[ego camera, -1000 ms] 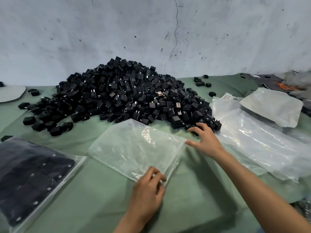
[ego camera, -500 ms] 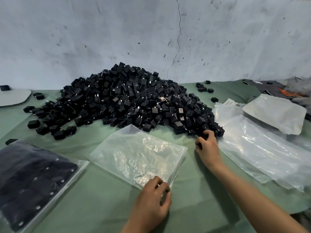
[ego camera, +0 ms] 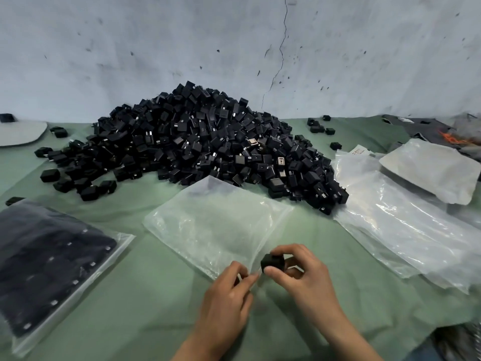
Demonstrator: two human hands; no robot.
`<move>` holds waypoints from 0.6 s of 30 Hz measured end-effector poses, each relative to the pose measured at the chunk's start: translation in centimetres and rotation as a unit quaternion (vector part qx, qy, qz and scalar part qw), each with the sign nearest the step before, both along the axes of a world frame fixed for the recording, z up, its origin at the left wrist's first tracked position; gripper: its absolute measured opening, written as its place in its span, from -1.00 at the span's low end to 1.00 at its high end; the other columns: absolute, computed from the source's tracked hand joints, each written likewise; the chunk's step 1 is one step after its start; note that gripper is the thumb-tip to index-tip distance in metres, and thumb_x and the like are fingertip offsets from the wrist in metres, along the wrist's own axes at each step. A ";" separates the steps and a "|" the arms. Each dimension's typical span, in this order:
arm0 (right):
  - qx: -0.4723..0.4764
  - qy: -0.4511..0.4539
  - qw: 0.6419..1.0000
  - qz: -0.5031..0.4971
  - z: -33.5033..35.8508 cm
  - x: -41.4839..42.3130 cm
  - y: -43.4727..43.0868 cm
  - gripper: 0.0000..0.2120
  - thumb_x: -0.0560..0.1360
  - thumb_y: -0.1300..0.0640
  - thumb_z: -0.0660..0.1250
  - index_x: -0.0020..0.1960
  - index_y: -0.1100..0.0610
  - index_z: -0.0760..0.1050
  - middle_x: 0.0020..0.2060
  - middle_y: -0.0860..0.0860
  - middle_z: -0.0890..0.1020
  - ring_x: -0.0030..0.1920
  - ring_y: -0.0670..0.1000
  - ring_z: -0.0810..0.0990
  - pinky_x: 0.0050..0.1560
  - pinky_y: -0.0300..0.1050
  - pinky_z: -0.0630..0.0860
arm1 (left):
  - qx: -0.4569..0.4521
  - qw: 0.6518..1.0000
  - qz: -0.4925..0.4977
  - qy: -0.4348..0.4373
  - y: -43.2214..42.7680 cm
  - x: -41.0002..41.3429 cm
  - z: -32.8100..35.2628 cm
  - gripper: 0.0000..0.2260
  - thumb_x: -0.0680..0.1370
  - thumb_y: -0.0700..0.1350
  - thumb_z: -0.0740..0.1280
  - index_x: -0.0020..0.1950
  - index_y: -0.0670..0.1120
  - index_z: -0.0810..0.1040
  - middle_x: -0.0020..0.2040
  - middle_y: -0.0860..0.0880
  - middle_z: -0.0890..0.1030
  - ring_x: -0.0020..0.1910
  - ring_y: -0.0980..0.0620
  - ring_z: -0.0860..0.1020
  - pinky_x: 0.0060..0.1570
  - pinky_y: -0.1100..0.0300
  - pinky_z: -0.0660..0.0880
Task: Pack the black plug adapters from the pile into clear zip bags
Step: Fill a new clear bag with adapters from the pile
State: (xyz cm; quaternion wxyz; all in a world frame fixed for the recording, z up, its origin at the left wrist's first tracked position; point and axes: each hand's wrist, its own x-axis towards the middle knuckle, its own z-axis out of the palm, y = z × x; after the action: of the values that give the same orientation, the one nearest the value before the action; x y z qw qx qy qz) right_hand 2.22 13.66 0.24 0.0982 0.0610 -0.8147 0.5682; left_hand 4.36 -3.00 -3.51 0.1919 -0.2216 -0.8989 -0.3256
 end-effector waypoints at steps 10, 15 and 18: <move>0.179 0.102 0.978 -0.029 -3.0 0.2 -0.8 -0.71 0.27 0.27 0.55 -0.02 0.11 0.64 -0.13 -0.07 0.53 -0.16 -0.22 0.52 -0.13 -0.51 0.41 | -0.014 0.995 -0.002 0.096 -0.2 0.2 0.0 -0.71 0.42 -0.18 0.27 0.07 -0.09 0.68 -0.03 0.08 0.43 -0.25 0.10 0.41 -0.17 0.21 0.44; 0.204 0.140 0.968 -0.036 -1.7 -0.5 -1.3 -0.70 0.21 0.33 0.52 -0.11 0.11 0.60 -0.22 -0.12 0.50 -0.21 -0.17 0.50 -0.17 -0.41 0.36 | -0.016 0.987 -0.038 0.157 0.1 0.2 -0.2 -0.66 0.43 -0.27 0.29 0.17 -0.15 0.65 -0.02 -0.02 0.54 -0.23 0.05 0.43 -0.17 0.24 0.45; 0.086 0.039 0.993 0.066 -1.7 -0.1 -1.4 -0.49 0.25 0.43 0.40 -0.01 -0.12 0.61 -0.17 -0.21 0.67 -0.11 -0.25 0.61 -0.07 -0.36 0.50 | 0.001 0.982 -0.050 0.180 0.0 0.3 -0.2 -0.66 0.40 -0.31 0.30 0.13 -0.18 0.67 -0.08 -0.08 0.60 -0.17 0.05 0.46 -0.15 0.24 0.47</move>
State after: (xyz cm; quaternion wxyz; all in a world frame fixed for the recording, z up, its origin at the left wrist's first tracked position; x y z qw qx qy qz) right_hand 2.16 12.29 -1.45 0.0869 0.1450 -0.8504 0.4983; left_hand 4.68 -3.00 -3.73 0.3343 -0.3213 -0.8370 -0.2906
